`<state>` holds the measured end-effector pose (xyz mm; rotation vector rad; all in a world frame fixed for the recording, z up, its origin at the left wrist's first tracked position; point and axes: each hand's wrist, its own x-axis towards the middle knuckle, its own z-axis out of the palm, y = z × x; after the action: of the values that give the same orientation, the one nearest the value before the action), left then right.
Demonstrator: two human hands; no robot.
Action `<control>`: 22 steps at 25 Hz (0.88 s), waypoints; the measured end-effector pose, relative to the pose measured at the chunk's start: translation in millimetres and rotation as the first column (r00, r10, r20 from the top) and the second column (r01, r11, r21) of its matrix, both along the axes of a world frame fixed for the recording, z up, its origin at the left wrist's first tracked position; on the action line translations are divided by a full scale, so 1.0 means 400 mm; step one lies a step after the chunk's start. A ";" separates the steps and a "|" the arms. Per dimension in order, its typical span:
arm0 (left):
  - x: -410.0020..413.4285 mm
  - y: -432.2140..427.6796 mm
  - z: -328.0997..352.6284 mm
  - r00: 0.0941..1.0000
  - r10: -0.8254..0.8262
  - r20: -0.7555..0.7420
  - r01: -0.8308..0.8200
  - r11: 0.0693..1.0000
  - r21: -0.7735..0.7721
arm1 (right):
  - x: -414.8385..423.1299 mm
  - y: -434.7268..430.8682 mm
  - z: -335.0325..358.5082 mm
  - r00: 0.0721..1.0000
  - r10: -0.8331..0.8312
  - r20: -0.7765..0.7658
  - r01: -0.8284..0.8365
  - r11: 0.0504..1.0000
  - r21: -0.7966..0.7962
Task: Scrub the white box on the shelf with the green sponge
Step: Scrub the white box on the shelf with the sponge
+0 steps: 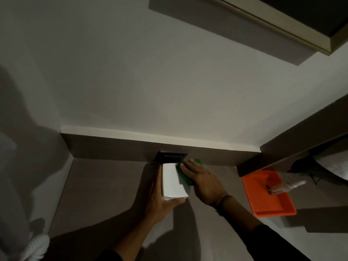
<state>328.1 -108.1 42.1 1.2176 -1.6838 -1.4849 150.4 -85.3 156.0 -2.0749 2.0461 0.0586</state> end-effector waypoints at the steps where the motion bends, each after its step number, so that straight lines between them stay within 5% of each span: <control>1: 0.006 0.000 0.000 1.000 -0.002 0.015 0.002 1.000 0.014 | 0.031 -0.023 -0.004 1.000 0.031 0.000 -0.031 0.999 0.007; 6: 0.014 0.005 -0.015 0.977 -0.086 0.194 0.079 0.996 0.043 | 0.099 0.122 0.000 0.951 0.311 0.004 -0.311 0.950 0.026; 11: 0.011 -0.011 0.005 0.995 -0.060 -0.079 0.062 0.998 0.027 | -0.013 0.129 0.017 0.996 0.089 0.007 -0.089 0.996 -0.014; 15: 0.013 -0.009 0.020 0.999 -0.026 -0.044 0.028 0.999 0.044 | -0.006 -0.046 -0.012 0.992 -0.054 0.116 0.054 0.999 -0.002; 22: -0.008 -0.001 -0.002 0.999 0.003 0.037 -0.005 0.999 0.054 | 0.061 0.088 -0.006 0.970 0.240 0.034 -0.241 0.971 0.011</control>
<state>325.0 -108.6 41.1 1.2834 -1.6736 -1.5237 174.7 -50.2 153.7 -2.2882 1.7604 0.0794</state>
